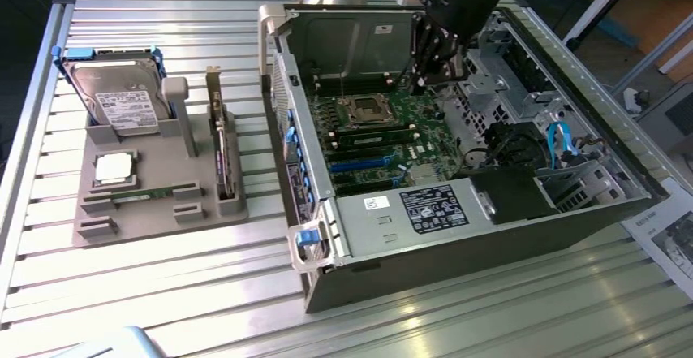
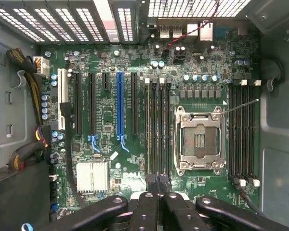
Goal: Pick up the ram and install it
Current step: 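Press down the ram until it locks into place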
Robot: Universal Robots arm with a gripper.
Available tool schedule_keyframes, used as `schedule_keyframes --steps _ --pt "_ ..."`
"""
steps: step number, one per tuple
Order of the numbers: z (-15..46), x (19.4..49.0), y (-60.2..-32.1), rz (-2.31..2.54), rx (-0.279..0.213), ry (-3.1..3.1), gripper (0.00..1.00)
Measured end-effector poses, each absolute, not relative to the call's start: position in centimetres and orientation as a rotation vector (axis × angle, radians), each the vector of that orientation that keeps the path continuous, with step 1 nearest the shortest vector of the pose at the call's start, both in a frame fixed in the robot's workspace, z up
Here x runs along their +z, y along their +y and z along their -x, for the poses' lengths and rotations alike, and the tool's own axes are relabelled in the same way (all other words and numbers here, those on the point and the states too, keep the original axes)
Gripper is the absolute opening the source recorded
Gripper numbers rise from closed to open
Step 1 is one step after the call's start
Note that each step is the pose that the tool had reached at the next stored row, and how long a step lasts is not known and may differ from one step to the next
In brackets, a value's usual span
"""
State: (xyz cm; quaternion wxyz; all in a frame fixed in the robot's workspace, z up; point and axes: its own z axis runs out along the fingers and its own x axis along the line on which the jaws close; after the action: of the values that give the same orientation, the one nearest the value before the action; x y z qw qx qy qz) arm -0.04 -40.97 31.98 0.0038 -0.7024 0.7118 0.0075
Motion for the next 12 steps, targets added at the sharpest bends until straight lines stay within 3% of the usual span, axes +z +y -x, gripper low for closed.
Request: schedule_keyframes --steps 12 --pt "0.0 30.0 -41.0 2.201 0.023 2.23 0.1"
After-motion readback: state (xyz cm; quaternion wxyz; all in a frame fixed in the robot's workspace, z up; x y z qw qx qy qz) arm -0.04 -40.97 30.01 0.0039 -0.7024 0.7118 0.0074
